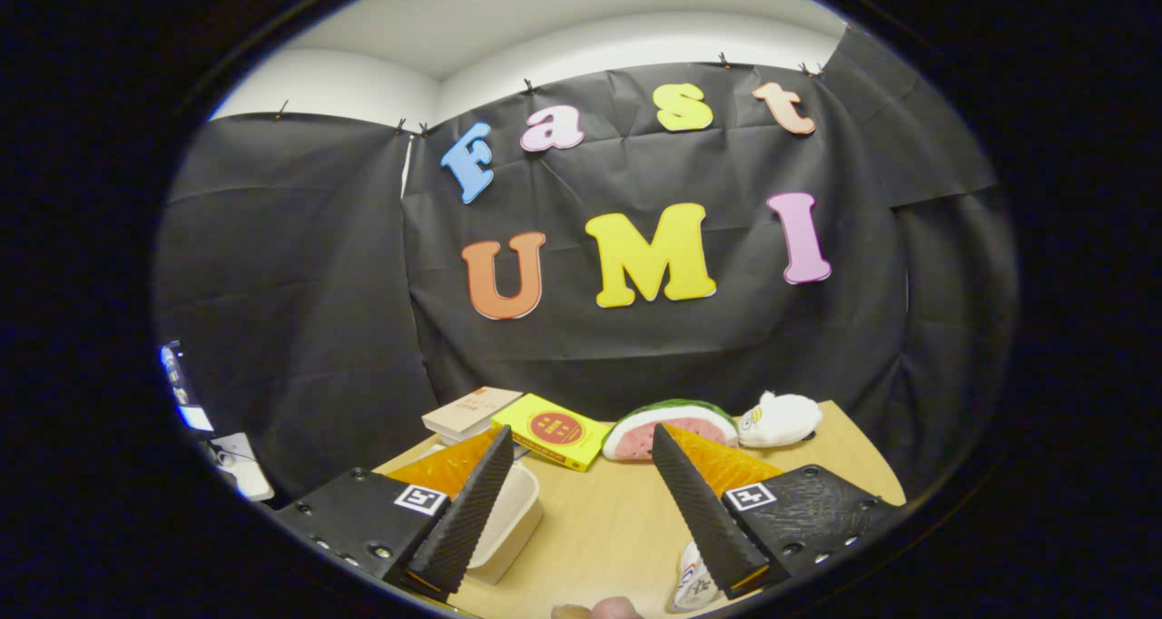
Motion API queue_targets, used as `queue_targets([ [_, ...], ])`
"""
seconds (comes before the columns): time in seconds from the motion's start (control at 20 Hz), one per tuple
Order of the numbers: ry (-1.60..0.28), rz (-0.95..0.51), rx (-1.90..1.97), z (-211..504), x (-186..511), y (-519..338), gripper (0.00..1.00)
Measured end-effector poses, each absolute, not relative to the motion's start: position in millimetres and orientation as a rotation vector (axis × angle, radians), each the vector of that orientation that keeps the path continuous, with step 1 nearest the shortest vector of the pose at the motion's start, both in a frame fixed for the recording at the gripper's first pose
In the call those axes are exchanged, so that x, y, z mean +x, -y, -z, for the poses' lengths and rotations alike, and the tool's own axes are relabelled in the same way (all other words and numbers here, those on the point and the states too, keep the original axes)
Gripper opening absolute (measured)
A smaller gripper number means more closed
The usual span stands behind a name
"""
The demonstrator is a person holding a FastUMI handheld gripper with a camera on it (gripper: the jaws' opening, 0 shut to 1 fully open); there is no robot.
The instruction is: Open the storage box then place both shoes into the box .Put the left shoe in first, then the right shoe, with the right side of both shoes facing outward in a uniform manner.
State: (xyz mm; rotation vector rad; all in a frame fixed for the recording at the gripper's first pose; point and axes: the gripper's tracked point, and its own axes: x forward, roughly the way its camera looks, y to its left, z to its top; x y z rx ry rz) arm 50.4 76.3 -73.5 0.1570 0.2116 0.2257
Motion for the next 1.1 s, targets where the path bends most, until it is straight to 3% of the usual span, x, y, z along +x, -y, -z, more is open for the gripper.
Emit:
queue_targets([
  [0.35,-0.425,-0.302,0.29,150,62,-146,0.95],
  [1.1,-0.922,-0.341,0.615,285,54,-214,0.96],
])
